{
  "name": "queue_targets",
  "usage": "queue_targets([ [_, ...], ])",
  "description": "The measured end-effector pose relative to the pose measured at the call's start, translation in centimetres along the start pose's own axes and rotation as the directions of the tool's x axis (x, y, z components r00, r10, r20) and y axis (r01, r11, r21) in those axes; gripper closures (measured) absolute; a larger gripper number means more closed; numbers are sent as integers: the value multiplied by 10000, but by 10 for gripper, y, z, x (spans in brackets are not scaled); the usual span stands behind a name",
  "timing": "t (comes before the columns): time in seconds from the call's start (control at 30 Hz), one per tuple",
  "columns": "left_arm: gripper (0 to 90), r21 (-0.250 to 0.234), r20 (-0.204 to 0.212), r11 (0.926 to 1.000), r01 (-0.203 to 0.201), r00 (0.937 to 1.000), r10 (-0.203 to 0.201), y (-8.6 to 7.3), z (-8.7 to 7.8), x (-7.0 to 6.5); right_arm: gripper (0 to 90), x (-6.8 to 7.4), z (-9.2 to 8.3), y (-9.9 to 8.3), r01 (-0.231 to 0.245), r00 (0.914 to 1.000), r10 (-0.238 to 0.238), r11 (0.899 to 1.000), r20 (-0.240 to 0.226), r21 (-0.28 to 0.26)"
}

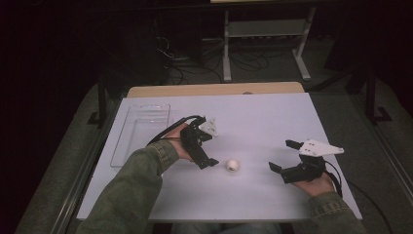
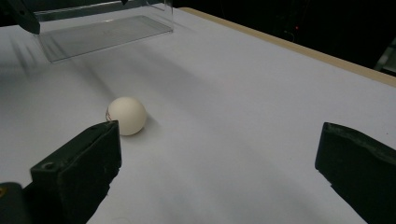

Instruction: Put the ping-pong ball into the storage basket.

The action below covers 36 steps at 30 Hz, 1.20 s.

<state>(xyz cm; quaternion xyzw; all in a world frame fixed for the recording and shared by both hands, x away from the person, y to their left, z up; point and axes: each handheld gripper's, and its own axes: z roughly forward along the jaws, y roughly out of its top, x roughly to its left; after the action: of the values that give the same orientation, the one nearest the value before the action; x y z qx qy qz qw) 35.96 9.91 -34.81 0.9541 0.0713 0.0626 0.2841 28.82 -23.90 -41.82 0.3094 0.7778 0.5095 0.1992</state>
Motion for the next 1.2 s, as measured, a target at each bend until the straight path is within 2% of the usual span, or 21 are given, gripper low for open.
queue_targets([
  [0.17, 0, 212, 199, 9997, -89, 9998, 84, 1, 9, 0, 0, 0, -1, -1, -47, 10000, 47, 10000, 14, 46],
  [0.43, 0, 208, 517, 9993, -306, 9982, 295, 7, 18, -3, 0, -1, -2, -1, -65, 10000, 65, 10000, 54, -14],
  [0.8, 0, 521, 609, 9974, -491, 9971, 459, 10, 30, -5, 0, 0, -2, -1, -45, 10000, 45, 10000, 31, -9],
  [1.2, 0, 791, 945, 9944, -697, 9936, 621, 14, 46, -6, 0, -2, -3, -1, -132, 9999, 132, 9999, 67, -30],
])
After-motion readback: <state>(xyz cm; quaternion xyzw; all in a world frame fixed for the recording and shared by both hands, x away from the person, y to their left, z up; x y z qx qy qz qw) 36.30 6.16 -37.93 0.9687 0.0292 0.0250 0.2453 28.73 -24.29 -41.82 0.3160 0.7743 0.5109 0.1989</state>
